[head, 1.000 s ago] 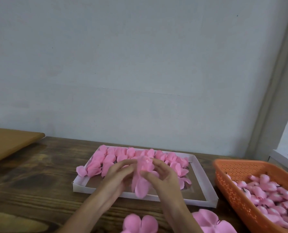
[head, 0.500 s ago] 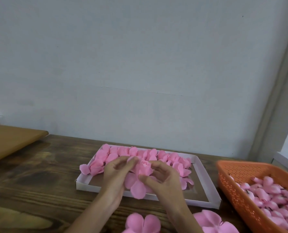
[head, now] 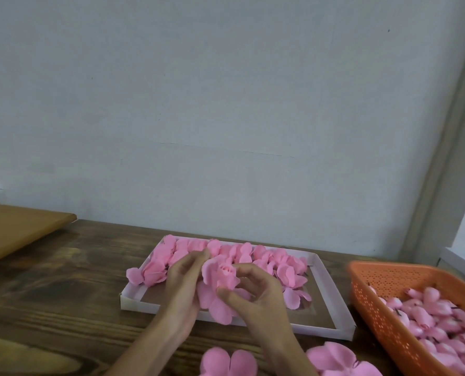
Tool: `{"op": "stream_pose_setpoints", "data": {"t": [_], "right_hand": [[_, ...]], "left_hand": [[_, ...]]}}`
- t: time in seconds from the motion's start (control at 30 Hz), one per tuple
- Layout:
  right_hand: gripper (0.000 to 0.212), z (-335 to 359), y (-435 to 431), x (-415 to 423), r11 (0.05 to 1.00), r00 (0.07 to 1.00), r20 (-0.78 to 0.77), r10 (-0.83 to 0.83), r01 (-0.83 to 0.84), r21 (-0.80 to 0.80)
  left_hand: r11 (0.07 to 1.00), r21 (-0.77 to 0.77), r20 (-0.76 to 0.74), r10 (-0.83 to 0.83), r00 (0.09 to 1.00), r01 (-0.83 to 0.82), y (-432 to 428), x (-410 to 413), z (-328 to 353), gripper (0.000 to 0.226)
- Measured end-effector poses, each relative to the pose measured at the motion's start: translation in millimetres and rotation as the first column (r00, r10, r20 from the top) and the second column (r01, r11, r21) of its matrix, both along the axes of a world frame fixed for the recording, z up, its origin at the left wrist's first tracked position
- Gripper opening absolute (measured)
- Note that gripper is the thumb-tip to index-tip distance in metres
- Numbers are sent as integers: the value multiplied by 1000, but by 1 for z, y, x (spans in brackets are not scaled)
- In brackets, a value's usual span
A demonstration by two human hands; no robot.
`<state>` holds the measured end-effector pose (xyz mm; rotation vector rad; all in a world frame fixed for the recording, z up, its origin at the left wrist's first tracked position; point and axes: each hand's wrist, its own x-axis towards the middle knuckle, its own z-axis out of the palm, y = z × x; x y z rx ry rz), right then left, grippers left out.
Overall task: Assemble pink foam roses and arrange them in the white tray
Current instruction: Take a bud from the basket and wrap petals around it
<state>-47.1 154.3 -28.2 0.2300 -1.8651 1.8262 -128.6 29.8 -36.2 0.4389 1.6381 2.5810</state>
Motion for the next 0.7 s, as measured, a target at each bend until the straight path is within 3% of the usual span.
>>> {"op": "stream_pose_setpoints", "data": {"t": [0.1, 0.33, 0.57, 0.7], "right_hand": [[27, 2, 2, 0, 1000, 1000, -8, -12, 12, -15], [31, 5, 6, 1, 995, 996, -36, -78, 76, -57], [31, 3, 7, -1, 999, 997, -70, -28, 25, -45], [38, 4, 7, 0, 999, 996, -86, 19, -22, -29]], "left_hand": [[1000, 12, -43, -21, 999, 21, -1, 1, -3, 36], [997, -7, -85, -83, 993, 83, -3, -7, -6, 33], [999, 50, 3, 14, 1000, -14, 0, -7, -8, 33], [999, 21, -25, 44, 999, -44, 1, -4, -7, 28]]}}
